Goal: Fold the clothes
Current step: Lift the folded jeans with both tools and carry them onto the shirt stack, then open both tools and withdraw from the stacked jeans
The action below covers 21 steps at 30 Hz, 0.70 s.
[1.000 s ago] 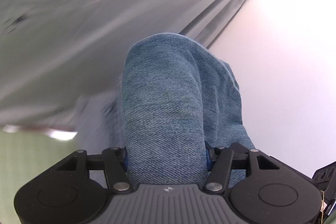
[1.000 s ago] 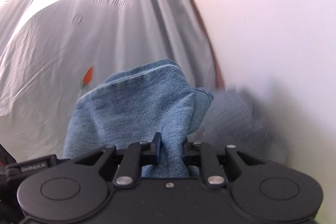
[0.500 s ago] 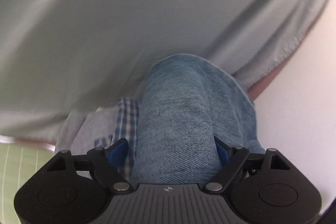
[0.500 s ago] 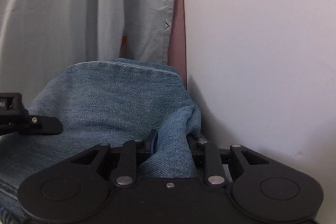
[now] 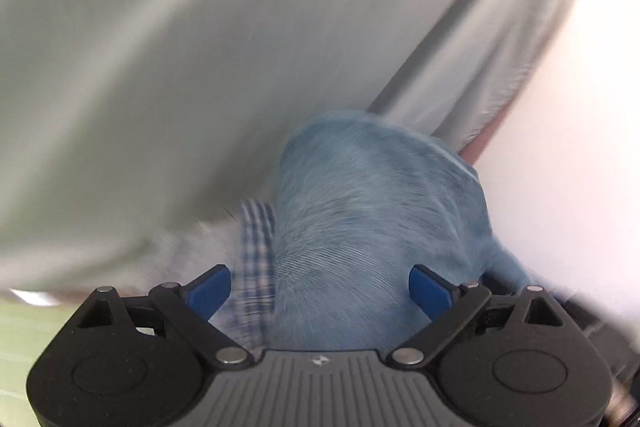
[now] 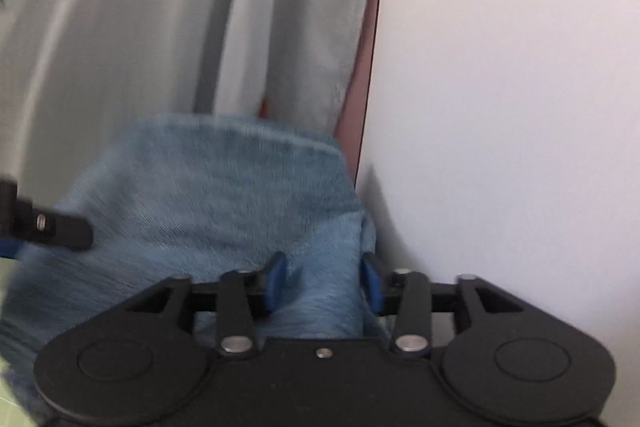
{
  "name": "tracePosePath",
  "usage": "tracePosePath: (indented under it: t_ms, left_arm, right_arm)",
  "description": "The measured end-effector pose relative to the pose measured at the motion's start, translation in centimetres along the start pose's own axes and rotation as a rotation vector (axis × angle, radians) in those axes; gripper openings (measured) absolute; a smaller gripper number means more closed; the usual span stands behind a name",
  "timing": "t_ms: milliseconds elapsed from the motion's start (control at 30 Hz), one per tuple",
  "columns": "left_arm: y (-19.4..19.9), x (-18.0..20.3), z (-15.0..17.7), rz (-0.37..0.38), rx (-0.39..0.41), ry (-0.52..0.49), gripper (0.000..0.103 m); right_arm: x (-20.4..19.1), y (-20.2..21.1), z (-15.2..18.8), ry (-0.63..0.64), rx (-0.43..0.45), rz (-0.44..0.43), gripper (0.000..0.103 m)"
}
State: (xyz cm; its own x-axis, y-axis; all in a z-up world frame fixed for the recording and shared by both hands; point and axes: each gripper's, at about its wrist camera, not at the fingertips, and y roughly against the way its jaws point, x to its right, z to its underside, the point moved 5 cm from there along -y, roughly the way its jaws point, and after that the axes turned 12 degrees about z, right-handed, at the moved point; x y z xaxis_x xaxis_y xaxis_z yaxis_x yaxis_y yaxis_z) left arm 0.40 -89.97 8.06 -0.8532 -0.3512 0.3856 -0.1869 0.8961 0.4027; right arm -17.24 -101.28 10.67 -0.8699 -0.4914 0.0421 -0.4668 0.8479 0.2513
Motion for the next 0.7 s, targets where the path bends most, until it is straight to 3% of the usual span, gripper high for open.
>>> tracePosePath:
  t_ms: [67, 133, 233, 533, 700]
  left_arm:
    - [4.2, 1.7, 0.2, -0.004, 0.045, -0.059, 0.097]
    - [8.4, 3.3, 1.2, -0.004, 0.092, -0.089, 0.103]
    - [14.2, 5.0, 3.5, 0.002, 0.165, -0.108, 0.103]
    - [22.9, 7.4, 12.2, 0.013, 0.031, -0.084, 0.103]
    - [26.8, 7.6, 17.7, 0.017, -0.063, -0.045, 0.103]
  right_arm:
    - [0.0, 2.1, -1.2, 0.012, 0.034, -0.005, 0.081]
    - [0.3, 5.4, -2.1, -0.003, 0.069, -0.005, 0.087]
    - [1.3, 12.5, -2.1, -0.051, 0.108, 0.013, 0.103]
    - [4.1, 25.9, 6.5, -0.02, -0.029, 0.063, 0.103]
    - [4.4, 30.6, 11.3, -0.032, -0.127, 0.103, 0.103]
